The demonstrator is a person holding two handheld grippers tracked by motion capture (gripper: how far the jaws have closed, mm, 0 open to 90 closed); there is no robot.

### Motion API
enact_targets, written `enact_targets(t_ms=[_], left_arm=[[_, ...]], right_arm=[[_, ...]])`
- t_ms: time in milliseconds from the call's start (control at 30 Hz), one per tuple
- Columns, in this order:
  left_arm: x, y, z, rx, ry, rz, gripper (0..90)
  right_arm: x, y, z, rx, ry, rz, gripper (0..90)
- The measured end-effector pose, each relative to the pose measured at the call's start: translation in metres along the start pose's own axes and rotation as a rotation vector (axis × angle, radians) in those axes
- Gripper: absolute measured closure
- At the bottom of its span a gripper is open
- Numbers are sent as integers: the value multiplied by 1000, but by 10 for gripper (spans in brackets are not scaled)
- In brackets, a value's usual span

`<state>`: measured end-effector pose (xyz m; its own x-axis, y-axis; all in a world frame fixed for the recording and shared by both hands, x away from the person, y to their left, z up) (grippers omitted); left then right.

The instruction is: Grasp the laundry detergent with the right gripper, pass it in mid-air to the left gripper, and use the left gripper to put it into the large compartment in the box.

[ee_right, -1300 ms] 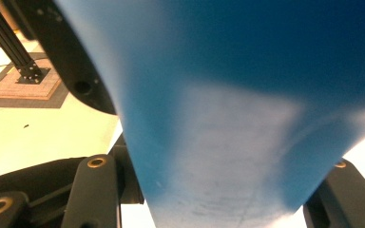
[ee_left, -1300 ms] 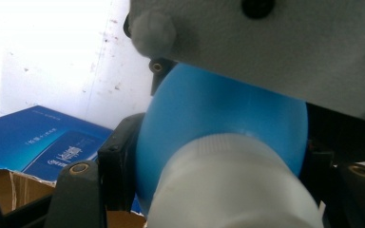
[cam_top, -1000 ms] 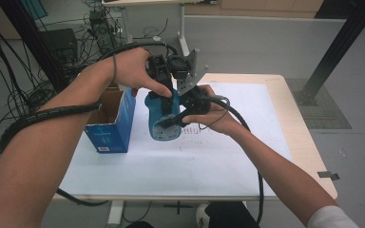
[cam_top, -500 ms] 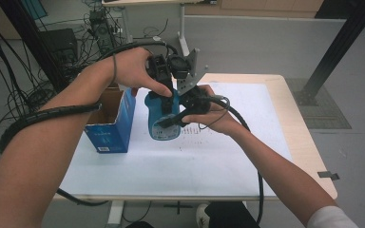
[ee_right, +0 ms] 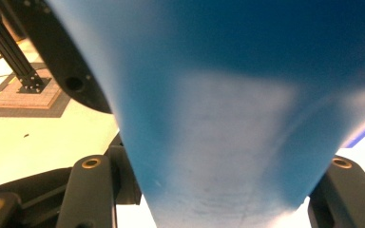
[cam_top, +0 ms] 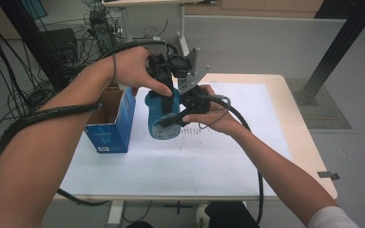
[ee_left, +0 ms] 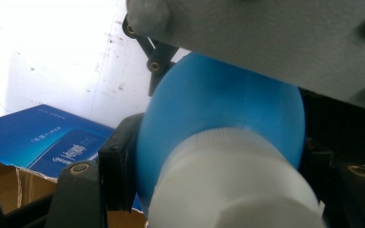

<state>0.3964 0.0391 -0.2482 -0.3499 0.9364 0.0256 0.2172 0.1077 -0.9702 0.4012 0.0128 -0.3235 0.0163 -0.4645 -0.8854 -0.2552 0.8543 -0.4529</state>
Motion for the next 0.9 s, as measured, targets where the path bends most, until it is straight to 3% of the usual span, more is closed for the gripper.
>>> enact_targets(t_ms=[300, 367, 467, 633, 733, 900], left_arm=[[1, 0, -3, -3, -31, 1, 352], [2, 0, -6, -8, -42, -7, 351], [4, -1, -10, -21, -62, -17, 351], [6, -7, -15, -31, -110, -24, 351], [7, -12, -16, -32, -129, -24, 351], [9, -20, -22, -41, -181, -22, 351]], right_arm=[[7, -5, 1, 9, 43, -6, 168], [10, -8, 0, 7, 73, -8, 130], [17, -18, 1, 61, 62, -49, 72], [30, -35, 4, 131, 131, -73, 36], [36, -42, 4, 145, 182, -91, 2], [46, -55, 2, 199, 216, -139, 2]])
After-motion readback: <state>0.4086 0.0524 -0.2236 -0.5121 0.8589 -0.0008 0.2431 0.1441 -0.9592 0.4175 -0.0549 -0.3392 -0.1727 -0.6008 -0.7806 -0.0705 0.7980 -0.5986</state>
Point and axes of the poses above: each handheld gripper's, and its own axes: y roughly forward along the jaws, x roughly out of its underside, z roughly to its right, the point moved 9 cm from there along y, roughly forward along the jaws, and after that the axes turned 11 degrees about -x, right-handed, at the moved point
